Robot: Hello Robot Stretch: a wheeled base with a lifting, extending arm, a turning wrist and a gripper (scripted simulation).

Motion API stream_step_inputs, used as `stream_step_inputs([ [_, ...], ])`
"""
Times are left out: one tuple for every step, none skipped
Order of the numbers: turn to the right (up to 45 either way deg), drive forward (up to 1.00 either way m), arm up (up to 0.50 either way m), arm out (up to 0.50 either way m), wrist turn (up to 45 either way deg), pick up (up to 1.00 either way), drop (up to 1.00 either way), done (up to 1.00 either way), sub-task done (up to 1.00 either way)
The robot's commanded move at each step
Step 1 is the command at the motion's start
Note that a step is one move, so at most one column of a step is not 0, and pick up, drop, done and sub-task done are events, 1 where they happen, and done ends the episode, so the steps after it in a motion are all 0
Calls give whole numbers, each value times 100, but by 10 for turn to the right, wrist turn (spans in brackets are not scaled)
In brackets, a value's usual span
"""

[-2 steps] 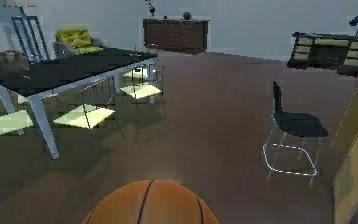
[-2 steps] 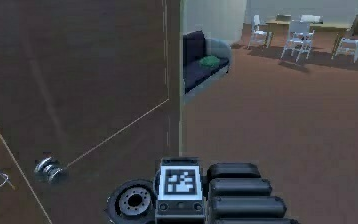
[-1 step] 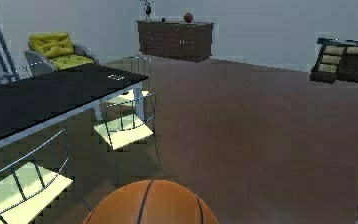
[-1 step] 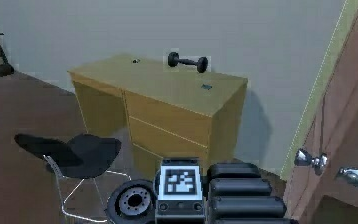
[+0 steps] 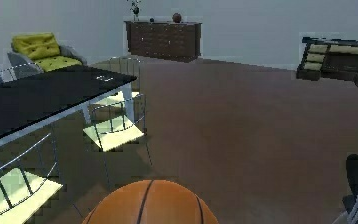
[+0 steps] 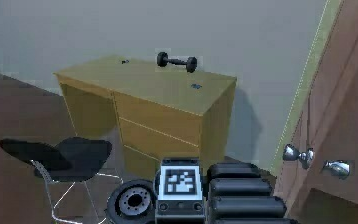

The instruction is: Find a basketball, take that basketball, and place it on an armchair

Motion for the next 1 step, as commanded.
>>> stream_step_inputs([
  [0,60,0,0,0,0,0,0,0],
])
